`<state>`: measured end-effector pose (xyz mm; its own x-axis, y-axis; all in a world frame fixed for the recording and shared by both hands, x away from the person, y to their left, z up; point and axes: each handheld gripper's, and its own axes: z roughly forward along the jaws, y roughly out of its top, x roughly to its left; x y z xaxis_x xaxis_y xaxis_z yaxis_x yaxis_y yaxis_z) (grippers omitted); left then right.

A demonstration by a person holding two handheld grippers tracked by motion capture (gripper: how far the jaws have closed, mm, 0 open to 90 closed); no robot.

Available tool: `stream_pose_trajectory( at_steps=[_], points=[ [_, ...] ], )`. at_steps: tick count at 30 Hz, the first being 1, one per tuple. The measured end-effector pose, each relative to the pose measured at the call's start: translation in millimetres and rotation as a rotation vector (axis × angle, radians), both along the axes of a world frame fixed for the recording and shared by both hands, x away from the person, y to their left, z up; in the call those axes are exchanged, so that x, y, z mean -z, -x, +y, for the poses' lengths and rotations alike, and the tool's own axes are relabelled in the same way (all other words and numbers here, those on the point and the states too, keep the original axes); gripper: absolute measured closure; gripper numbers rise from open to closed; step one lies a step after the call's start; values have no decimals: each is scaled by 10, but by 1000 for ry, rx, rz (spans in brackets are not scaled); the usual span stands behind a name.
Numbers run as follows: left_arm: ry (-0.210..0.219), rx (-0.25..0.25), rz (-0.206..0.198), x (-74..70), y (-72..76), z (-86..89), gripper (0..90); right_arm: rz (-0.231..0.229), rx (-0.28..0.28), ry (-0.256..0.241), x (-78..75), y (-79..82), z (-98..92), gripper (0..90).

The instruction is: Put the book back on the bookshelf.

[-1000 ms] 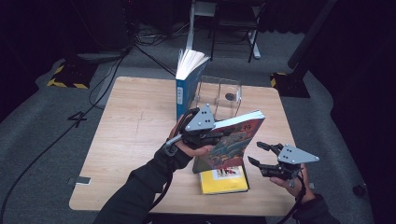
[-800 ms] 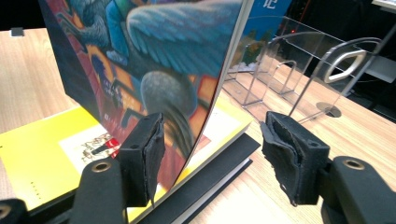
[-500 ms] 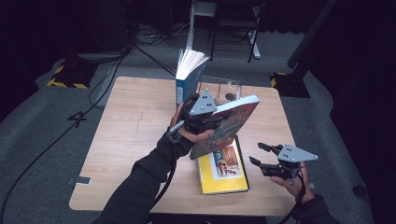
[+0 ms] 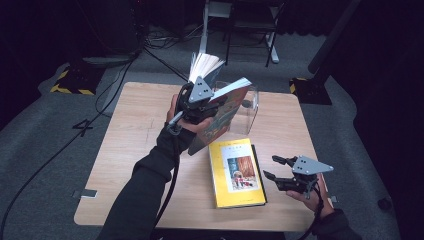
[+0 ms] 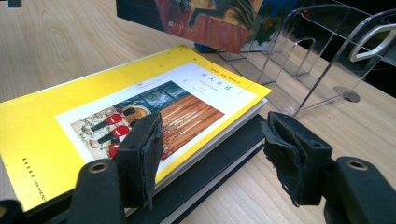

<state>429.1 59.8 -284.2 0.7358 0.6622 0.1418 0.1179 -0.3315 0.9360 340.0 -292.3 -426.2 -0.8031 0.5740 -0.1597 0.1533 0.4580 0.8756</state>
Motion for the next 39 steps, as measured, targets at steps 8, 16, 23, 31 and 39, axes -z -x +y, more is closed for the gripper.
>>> stream_pose_trajectory(
  at_steps=[8, 16, 23, 31, 39],
  points=[
    [-12, -65, 3, 65, -189, -22, 734, 11, -11, 22, 58, 8, 40, 376],
    [-26, -97, 11, 146, -377, -161, 733, 18, -18, 30, 83, 5, 63, 373],
    [-27, -143, 15, 239, -548, -239, 734, 21, -20, 26, 88, 7, 56, 373],
    [-17, -194, 18, 282, -738, -321, 732, 22, -19, 24, 94, 7, 55, 373],
    [-28, -224, 16, 279, -889, -405, 732, 26, -29, 37, 122, 17, 87, 373]
  ],
)
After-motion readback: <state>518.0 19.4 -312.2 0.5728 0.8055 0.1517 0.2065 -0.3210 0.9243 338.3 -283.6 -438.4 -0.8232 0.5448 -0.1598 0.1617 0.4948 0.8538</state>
